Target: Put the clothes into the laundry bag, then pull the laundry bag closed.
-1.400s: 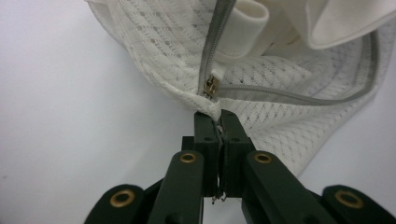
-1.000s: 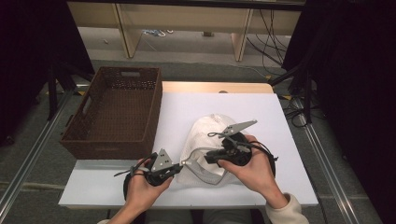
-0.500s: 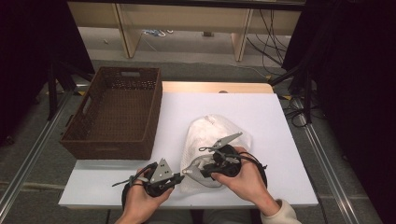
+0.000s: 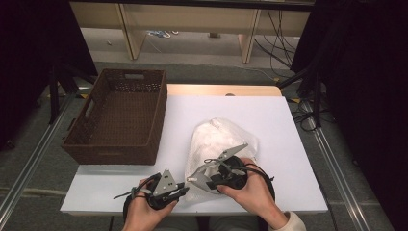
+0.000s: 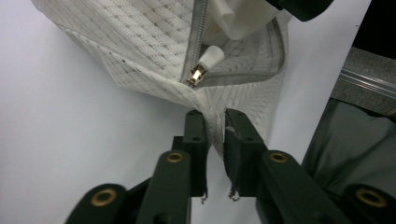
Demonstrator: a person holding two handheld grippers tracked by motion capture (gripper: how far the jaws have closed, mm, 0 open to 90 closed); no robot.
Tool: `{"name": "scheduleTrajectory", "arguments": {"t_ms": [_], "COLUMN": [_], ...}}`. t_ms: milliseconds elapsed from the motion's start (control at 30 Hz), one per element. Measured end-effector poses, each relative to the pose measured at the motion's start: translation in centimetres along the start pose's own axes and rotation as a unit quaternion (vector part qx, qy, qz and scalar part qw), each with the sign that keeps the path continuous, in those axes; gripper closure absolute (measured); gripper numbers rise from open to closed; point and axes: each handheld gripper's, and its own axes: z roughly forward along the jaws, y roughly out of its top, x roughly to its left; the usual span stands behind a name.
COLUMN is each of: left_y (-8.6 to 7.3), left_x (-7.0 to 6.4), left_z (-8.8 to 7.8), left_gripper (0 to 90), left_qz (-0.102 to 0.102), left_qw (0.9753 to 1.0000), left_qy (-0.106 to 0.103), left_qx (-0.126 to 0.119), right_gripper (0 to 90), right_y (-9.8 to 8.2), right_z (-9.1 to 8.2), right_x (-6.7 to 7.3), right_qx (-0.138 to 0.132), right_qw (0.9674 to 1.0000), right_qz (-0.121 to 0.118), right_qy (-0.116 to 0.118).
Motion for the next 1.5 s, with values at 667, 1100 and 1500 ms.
{"name": "scheduleTrajectory", "arguments": {"t_ms": [667,1100,1500], "left_y": [0.2,0.26,0.13], "left_x": [0.9,0.83,0.5], "left_z": [-0.33,-0.18,-0.18], "left_gripper": [33.4,26.6,26.3], "left_qz": [0.016,0.01,-0.014], "left_qw": [0.9995,0.9993,0.9994], "left_qy": [0.016,0.033,0.017], "left_qx": [-0.021,-0.016,-0.027], "right_gripper": [65.3,61.5,61.5], "right_y": [-0.02,-0.07,0.19], "right_z": [0.43,0.48,0.97], "right_x": [-0.62,-0.99,-0.54], "right_qx": [-0.026,-0.029,-0.031], "right_qw": [0.9996,0.9996,0.9995], "right_qz": [0.008,0.007,0.011], "right_qy": [-0.002,-0.004,-0.005]}}
